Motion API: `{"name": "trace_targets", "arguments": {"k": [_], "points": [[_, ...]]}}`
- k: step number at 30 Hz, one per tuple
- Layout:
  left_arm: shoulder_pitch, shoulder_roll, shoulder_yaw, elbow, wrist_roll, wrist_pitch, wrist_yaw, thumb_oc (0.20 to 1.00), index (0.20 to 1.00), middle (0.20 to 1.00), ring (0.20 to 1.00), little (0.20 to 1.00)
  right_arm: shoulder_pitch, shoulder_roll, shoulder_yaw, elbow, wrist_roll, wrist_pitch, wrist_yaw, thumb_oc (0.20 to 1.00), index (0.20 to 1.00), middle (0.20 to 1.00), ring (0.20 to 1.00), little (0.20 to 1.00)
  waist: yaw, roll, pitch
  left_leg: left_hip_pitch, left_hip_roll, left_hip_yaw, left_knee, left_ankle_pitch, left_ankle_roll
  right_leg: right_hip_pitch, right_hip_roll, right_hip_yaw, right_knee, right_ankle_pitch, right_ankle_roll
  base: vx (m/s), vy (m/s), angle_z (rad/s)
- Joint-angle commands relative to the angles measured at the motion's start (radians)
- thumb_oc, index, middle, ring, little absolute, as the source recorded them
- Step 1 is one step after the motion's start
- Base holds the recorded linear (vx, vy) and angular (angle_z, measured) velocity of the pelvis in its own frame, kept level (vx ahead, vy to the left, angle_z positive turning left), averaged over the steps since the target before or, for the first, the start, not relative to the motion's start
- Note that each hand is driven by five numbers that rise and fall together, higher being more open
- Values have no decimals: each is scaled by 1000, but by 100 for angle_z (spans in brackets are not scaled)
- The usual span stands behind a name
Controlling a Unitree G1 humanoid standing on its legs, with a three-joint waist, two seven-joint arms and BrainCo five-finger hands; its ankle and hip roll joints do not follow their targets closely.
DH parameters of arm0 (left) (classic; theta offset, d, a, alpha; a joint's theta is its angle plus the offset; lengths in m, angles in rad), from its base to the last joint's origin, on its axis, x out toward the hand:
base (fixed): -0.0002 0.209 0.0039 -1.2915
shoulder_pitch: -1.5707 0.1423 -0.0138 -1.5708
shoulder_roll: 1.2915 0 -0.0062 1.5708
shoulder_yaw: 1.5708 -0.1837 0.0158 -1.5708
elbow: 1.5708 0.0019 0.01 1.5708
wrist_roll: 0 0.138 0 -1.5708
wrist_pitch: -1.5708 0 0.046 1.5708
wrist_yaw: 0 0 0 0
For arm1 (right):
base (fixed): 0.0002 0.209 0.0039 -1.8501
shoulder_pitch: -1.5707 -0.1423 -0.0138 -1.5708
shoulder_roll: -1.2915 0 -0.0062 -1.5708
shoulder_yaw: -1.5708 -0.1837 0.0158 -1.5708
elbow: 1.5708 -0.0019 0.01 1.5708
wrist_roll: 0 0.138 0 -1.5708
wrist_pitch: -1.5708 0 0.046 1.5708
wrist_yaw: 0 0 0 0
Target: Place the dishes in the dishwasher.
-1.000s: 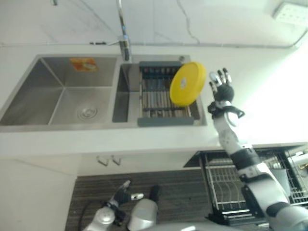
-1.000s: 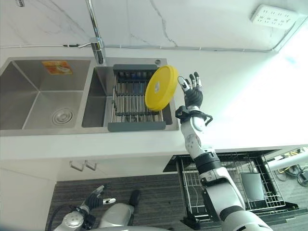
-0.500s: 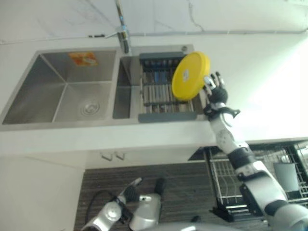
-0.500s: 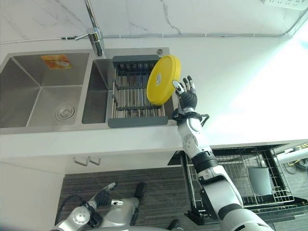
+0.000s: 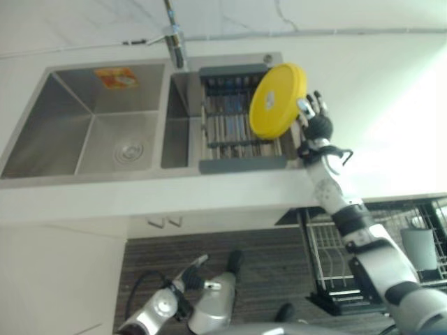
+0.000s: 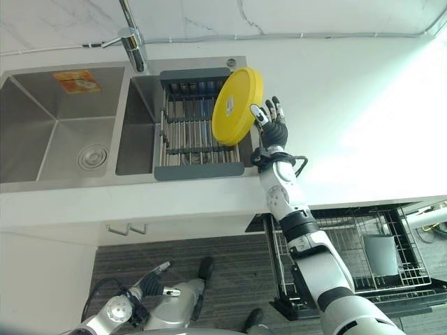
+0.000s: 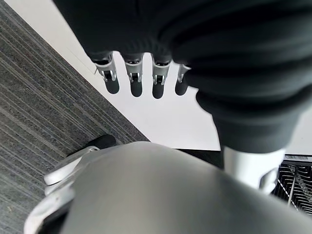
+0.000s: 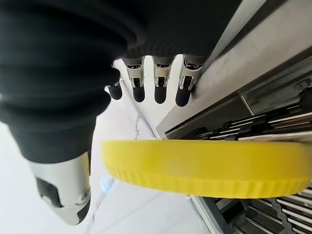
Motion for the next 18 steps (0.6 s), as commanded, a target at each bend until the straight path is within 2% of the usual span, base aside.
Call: {"name": "trace_targets", "arguments": {"k": [1,18], "points": [[-21,2,-80,4,29,-16,-6,1000,1000,1000,1000,1000,-61,-42,39,-5,-35,-4,39,1000,1000,1000,1000,1000,40,41,-34,58,70,-2,-54,-33,-37,-67,-77,19,85,34,52,0,0,0],[-8,-8,-60,31,35,17,-26,1000,1000,1000,1000,1000,-68,-36,58,-32,-62,37,18,1000,1000,1000,1000,1000,43,23,-42,68,76,16,-54,-38,-38,-62,-79,3,85,44,58,-7,2,3]]}}
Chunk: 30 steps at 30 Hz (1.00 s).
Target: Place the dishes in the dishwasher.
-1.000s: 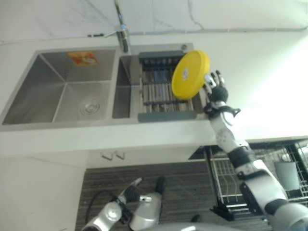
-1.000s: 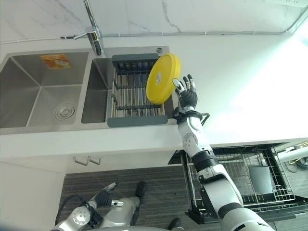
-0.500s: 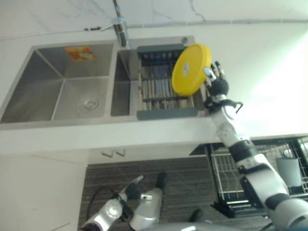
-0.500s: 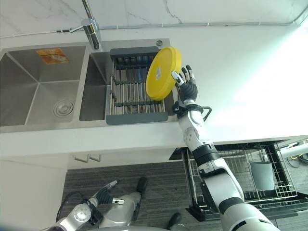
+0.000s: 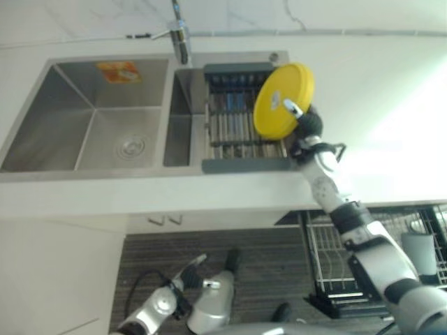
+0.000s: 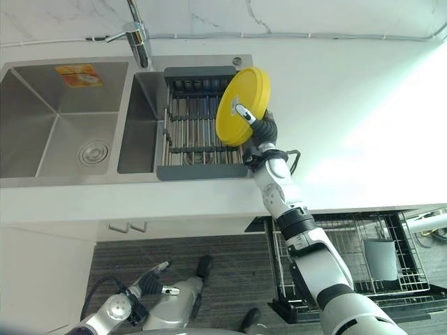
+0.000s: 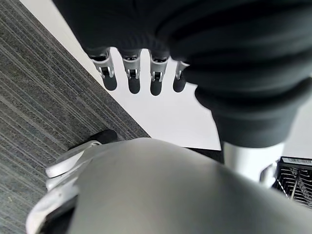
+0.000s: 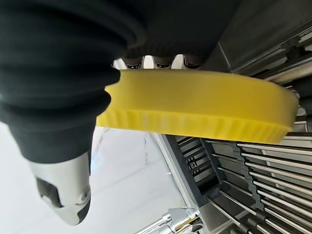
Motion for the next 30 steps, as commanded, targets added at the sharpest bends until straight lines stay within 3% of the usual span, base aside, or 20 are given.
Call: {"name": "trace_targets", "arguments": {"k": [1,5,6,7,8,15,18,25,30], "points": [[1,-8,-66,25,38,-6,-5,1000,1000,1000,1000,1000,-53,-38,17,8,-21,-23,-3,1000,1000,1000,1000,1000,42,35,-51,69,80,34,-53,-40,-37,-64,-79,3,72,45,58,0,0,0],[2,-3,-62,30,41,-10,-10,1000,1000,1000,1000,1000,-66,-45,15,35,-26,-8,-15,1000,1000,1000,1000,1000,46,31,-53,71,80,32,-53,-41,-37,-61,-78,1,71,46,58,4,7,3],[-1,-5,-64,29,39,-6,-9,1000,1000,1000,1000,1000,-72,-46,13,47,-33,-7,-21,583,583,583,583,583,47,30,-53,71,80,31,-53,-41,-37,-61,-78,1,70,47,57,0,0,0],[-1,-4,-66,27,37,-2,-9,1000,1000,1000,1000,1000,-75,-48,13,51,-40,-3,-27,354,354,354,354,354,48,29,-53,70,79,30,-53,-41,-36,-61,-78,1,70,47,57,0,0,0],[-1,-3,-66,27,38,-1,-9,1000,1000,1000,1000,1000,-78,-50,13,55,-45,0,-29,200,200,200,200,200,49,28,-53,70,79,30,-53,-42,-36,-61,-78,0,70,48,58,0,0,0],[-5,-1,-66,31,31,-8,-11,1000,1000,1000,1000,1000,-107,-62,21,83,-58,-8,-42,200,200,200,200,200,56,26,-50,65,75,25,-53,-41,-36,-63,-81,-4,71,51,59,0,0,0],[-6,-4,-68,28,7,-15,-55,1000,1000,1000,1000,1000,-109,-55,18,82,-53,-25,-40,200,200,200,200,200,59,26,-53,66,73,25,-53,-43,-34,-61,-84,-7,70,52,60,0,0,0],[4,-10,-63,37,4,-14,-50,1000,1000,1000,1000,1000,-81,-38,18,60,-41,-75,-24,200,200,200,200,200,54,28,-62,75,75,39,-53,-47,-33,-57,-89,-14,73,55,63,0,-3,6],[8,-19,-54,53,20,-7,-49,1000,1000,1000,1000,1000,-34,16,7,-42,164,-165,39,200,200,200,200,200,34,20,-74,87,88,67,-53,-52,-36,-54,-79,-3,60,60,65,-37,-53,-1]]}}
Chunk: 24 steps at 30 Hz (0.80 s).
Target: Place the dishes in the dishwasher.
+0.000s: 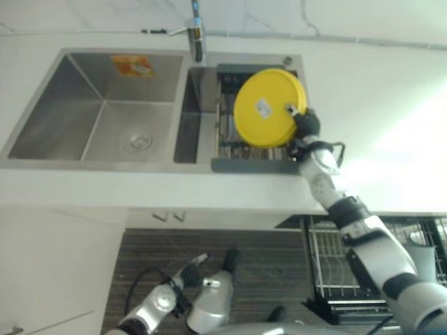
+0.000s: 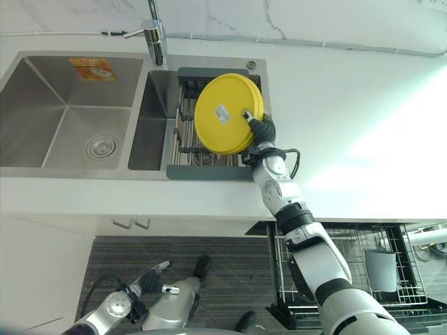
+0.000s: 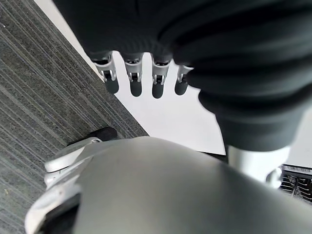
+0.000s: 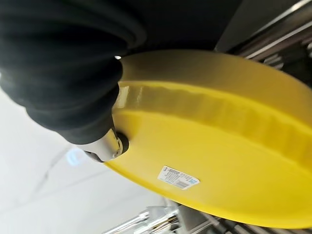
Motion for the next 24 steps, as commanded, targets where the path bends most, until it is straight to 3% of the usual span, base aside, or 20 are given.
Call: {"name": "trace_targets", "arguments": {"k": [1,11,18,24], "points": [[26,-19,-55,33,28,-7,-6,1000,1000,1000,1000,1000,15,-3,-2,-143,144,-164,75,200,200,200,200,200,13,33,-78,70,88,97,-53,-57,-36,-72,-77,25,31,61,65,-71,-111,-9],[24,-74,-37,87,10,17,-18,1000,1000,1000,1000,1000,114,50,3,-492,205,-215,13,200,200,200,200,200,-89,5,-153,137,142,204,-53,-79,-49,-65,-46,76,8,56,61,-77,-118,-40],[0,-154,-39,239,-27,54,-19,1000,1000,1000,1000,1000,293,-5,-3,-675,273,-257,21,200,200,200,200,200,-236,10,-174,236,191,339,-53,-85,-62,-47,-8,166,22,24,34,-40,-130,-91],[15,-176,-30,290,-16,92,-18,1000,1000,1000,1000,1000,444,-94,-89,-766,307,-218,59,200,200,200,200,200,-333,11,-178,280,206,426,-34,-98,-69,-48,1,217,8,37,31,-8,-123,-64]]}}
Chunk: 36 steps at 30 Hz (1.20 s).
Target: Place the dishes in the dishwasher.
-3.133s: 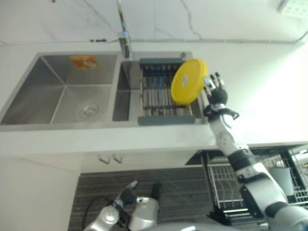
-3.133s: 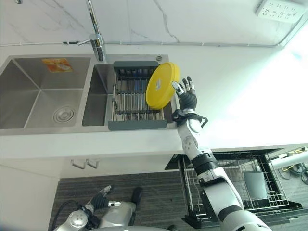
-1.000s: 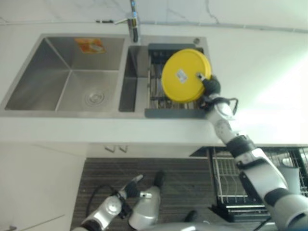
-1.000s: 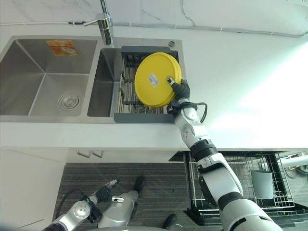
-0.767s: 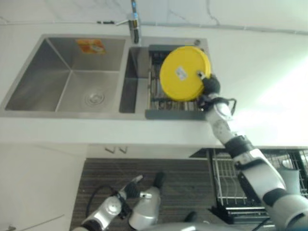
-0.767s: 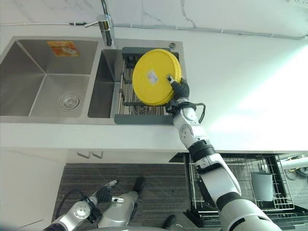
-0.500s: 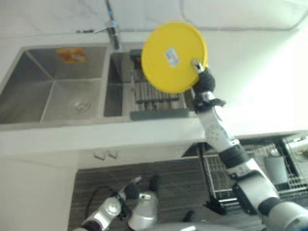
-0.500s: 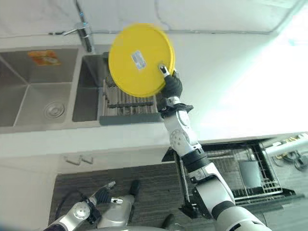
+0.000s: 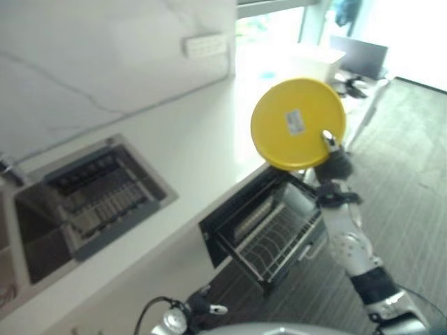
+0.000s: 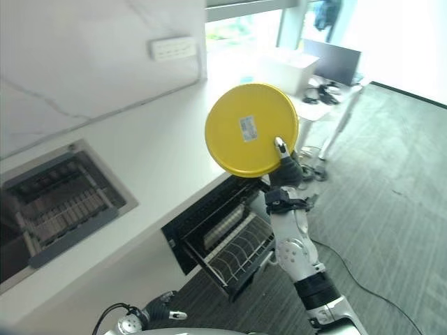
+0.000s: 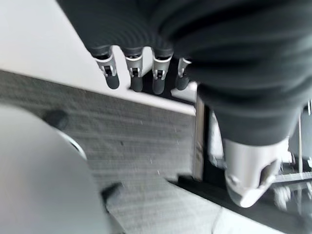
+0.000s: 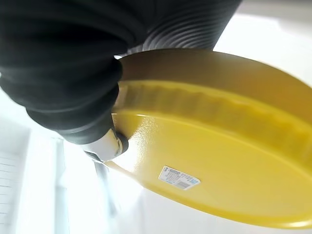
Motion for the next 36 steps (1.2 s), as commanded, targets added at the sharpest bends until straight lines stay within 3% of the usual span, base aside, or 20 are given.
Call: {"name": "trace_targets", "arguments": {"k": [1,2,3,5,8,10,16,29,36], "points": [[-19,30,-64,51,4,29,-10,1000,1000,1000,1000,1000,-143,44,-68,-106,23,-20,67,200,200,200,200,200,40,-50,48,54,-14,13,23,-95,10,-37,-117,-6,101,-8,10,-13,-55,-42],[-18,32,-63,48,2,35,-15,1000,1000,1000,1000,1000,-125,37,-76,-108,26,-12,72,200,200,200,200,200,36,-49,51,56,-14,16,28,-98,10,-37,-117,-5,107,-11,10,-24,-80,-34],[-13,37,-64,39,-69,12,-84,1000,1000,1000,1000,1000,-94,25,-86,-97,12,-4,68,200,200,200,200,200,27,-49,62,54,-15,18,51,-110,13,-41,-118,-5,132,-25,7,-41,-85,-25],[-11,28,-45,0,-151,49,-100,1000,1000,1000,1000,1000,-82,22,-91,-48,0,-13,76,200,200,200,200,200,33,-47,84,28,-14,9,101,-129,23,-60,-118,-11,180,-46,-4,-97,-90,-9],[-77,54,-73,-28,-106,8,-123,1000,1000,1000,1000,1000,-146,38,-82,62,-7,-26,107,200,200,200,200,200,52,-38,147,-69,-6,-24,224,-162,29,-133,-125,-16,281,-83,-31,-245,-50,-20],[-139,58,-98,-59,-161,62,-172,1000,1000,1000,1000,1000,-220,42,-67,136,-50,-4,113,200,200,200,200,200,58,-20,204,-128,-6,-53,276,-166,24,-171,-123,-9,325,-100,-47,-299,38,11],[-219,44,-132,-64,-128,72,-113,1000,1000,1000,1000,1000,-312,25,-43,254,-115,71,119,200,200,200,200,200,66,1,289,-213,-21,-117,305,-141,18,-245,-114,-4,391,-124,-72,-115,43,19],[-234,74,-134,-116,-132,78,-123,1000,1000,1000,1000,1000,-333,43,-49,338,-187,71,69,200,200,200,200,200,103,5,355,-265,-42,-161,341,-136,36,-310,-118,-23,503,-152,-84,9,21,21],[-260,90,-152,-139,-143,94,-143,1000,1000,1000,1000,1000,-434,-11,-56,489,-343,149,4,200,200,200,200,200,130,12,391,-292,-50,-169,353,-134,40,-332,-129,-30,522,-150,-85,-24,39,7]]}}
